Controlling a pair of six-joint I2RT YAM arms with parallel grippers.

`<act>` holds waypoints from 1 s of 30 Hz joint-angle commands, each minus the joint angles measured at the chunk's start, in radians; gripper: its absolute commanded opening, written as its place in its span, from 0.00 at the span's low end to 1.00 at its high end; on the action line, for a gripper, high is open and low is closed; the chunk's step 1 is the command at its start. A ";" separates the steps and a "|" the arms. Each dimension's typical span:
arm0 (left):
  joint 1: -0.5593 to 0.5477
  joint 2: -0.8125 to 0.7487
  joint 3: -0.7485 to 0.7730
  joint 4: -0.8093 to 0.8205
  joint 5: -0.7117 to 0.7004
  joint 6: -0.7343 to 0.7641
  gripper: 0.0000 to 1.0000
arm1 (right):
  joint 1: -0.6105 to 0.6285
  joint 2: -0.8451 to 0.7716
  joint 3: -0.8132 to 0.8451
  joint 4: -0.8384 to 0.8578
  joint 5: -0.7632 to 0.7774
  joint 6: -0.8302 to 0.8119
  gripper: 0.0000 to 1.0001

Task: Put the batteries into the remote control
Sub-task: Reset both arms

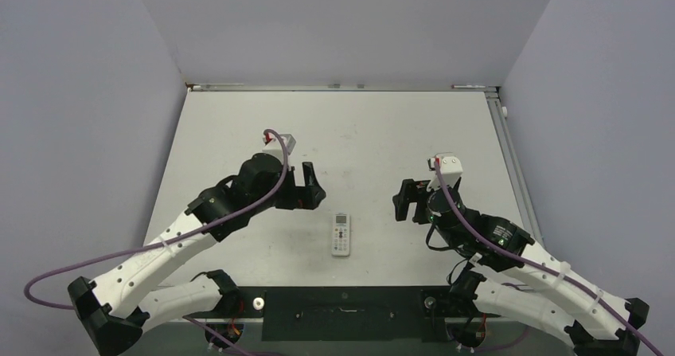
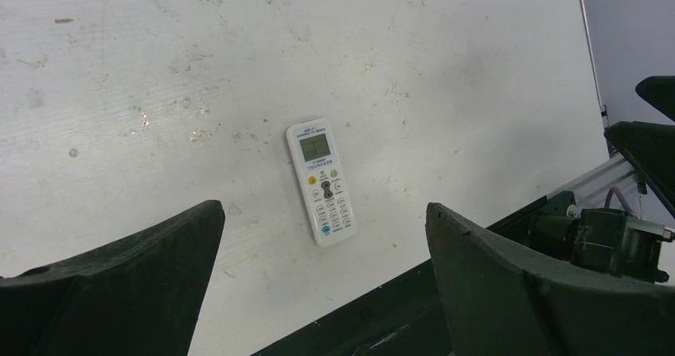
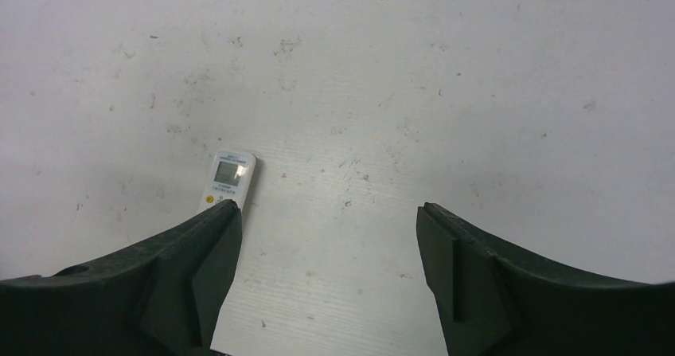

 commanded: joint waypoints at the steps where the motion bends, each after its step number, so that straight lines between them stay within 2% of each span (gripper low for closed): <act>1: 0.014 -0.092 0.021 -0.047 0.002 0.067 0.96 | -0.004 -0.048 0.010 0.015 0.068 0.007 0.79; 13: 0.017 -0.327 -0.086 -0.082 -0.001 0.107 0.96 | -0.004 -0.089 -0.032 0.030 0.075 -0.006 0.79; 20: 0.017 -0.440 -0.148 -0.037 0.015 0.123 0.96 | -0.003 -0.084 -0.055 0.047 0.079 -0.013 0.79; 27: 0.017 -0.515 -0.205 0.003 0.024 0.127 0.96 | -0.002 -0.074 -0.066 0.055 0.073 -0.027 0.79; 30: 0.017 -0.532 -0.216 0.004 0.017 0.132 0.96 | -0.002 -0.058 -0.067 0.062 0.044 -0.038 0.76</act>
